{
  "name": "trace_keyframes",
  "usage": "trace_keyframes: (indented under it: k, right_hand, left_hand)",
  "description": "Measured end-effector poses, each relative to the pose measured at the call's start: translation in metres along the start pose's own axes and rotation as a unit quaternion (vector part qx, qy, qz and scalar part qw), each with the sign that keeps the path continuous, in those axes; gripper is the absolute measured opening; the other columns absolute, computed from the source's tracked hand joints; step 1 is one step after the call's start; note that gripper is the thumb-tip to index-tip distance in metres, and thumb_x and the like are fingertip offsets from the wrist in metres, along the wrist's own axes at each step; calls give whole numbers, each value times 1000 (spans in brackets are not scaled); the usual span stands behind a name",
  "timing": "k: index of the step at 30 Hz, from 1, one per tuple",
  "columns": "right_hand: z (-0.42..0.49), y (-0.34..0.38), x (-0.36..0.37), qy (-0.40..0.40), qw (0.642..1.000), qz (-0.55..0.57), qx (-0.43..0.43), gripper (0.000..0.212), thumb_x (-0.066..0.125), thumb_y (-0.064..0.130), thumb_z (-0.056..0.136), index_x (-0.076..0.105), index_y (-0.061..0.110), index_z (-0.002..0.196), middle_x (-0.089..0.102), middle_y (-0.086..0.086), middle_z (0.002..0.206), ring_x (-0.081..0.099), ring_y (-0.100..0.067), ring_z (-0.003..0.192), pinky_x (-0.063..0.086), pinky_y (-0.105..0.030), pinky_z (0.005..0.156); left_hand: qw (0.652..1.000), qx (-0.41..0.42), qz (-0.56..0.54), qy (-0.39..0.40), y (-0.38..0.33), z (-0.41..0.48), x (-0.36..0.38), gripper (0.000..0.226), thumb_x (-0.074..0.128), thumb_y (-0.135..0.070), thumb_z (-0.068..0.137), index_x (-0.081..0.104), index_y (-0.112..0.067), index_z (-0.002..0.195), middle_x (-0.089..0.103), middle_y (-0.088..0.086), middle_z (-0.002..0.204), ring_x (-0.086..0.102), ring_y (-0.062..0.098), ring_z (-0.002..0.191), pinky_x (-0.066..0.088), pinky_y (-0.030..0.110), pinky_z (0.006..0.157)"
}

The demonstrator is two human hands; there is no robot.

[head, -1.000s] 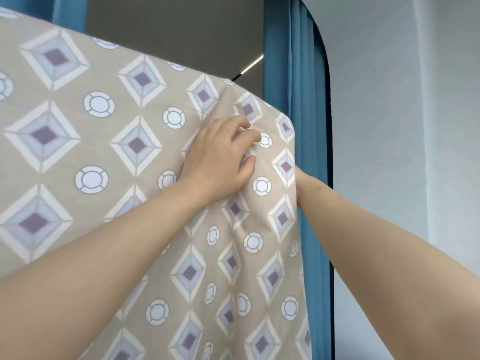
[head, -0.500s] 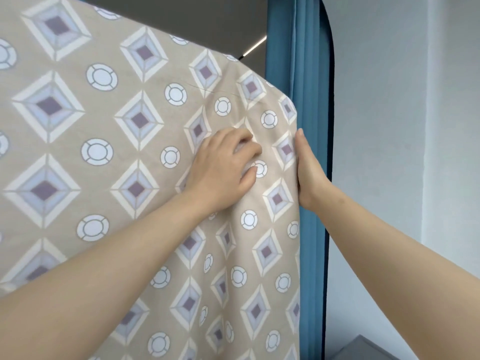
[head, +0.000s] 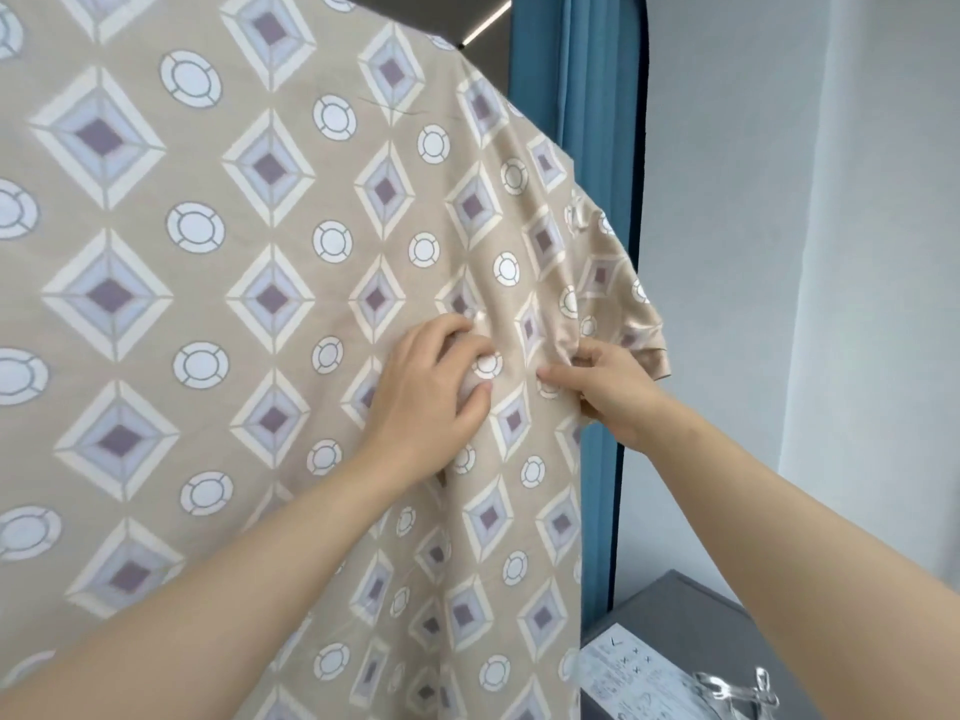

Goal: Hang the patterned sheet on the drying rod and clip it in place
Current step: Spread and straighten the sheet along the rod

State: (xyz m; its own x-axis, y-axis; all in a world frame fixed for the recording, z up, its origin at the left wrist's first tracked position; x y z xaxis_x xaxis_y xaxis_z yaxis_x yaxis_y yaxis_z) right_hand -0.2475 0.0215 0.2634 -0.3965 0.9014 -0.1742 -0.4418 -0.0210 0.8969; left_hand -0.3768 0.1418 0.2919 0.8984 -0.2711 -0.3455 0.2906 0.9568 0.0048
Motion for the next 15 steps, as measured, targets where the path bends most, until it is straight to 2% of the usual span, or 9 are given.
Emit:
trace_keyframes:
  k: [2,4,6,9,11,13,15]
  right_hand:
    - [-9,-9,-17,-79,996,32,0,10,65,7,85,64,16,89,67,1,74,61,-11,58,46,-22,50]
    - [-19,-14,-33,-150,988,39,-11,10,61,7,87,64,6,97,62,-4,75,56,-14,55,43,-25,50]
    - [-28,-25,-25,-117,992,42,22,23,65,12,85,62,5,106,65,-5,81,59,-18,65,46,-31,62]
    - [-51,-63,1,-9,988,-71,135,23,69,14,82,63,10,103,70,-3,95,67,-19,84,53,-29,78]
    - [-62,-70,-8,-64,980,-128,141,2,64,9,86,65,9,87,67,-4,86,63,-19,78,52,-25,70]
    - [-70,-69,-29,-170,967,-148,116,18,58,8,89,58,11,71,56,-1,70,55,-18,64,42,-21,52]
    - [-79,-70,-33,-215,961,-133,112,11,55,9,91,55,9,79,52,-1,68,52,-18,58,38,-18,42]
  left_hand:
    - [1000,-17,-14,18,1,-17,5,36,49,-30,77,63,-13,105,55,8,116,46,21,106,31,27,94]
    - [998,-35,-24,42,1,-33,10,38,48,-32,76,62,-14,106,54,6,117,50,23,106,32,28,93]
    - [996,-53,-39,63,1,-45,13,39,47,-33,77,61,-15,109,53,4,119,50,23,109,32,29,95]
    - [988,-84,-74,104,1,-62,19,36,55,-25,80,59,-16,115,47,1,125,43,20,119,29,28,100]
    - [982,-94,-97,134,0,-74,23,35,58,-21,82,57,-17,117,44,-1,127,41,18,121,30,27,100]
    - [979,-93,-103,151,-3,-85,23,37,57,-23,82,56,-18,119,43,-3,127,43,17,119,34,28,98]
    - [975,-99,-106,170,-4,-96,24,37,58,-24,85,54,-20,122,42,-6,128,42,13,120,36,27,98]
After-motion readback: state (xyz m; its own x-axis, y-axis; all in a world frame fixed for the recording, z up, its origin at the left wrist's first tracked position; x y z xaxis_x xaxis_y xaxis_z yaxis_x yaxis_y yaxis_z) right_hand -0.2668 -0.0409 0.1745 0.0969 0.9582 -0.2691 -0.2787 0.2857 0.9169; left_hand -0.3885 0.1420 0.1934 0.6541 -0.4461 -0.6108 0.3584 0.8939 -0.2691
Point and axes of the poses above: each hand's wrist, its own z-axis towards the middle knuckle, its own x-axis out of the palm, y = z × x, the point moved 10 cm from there along z, towards the middle knuckle
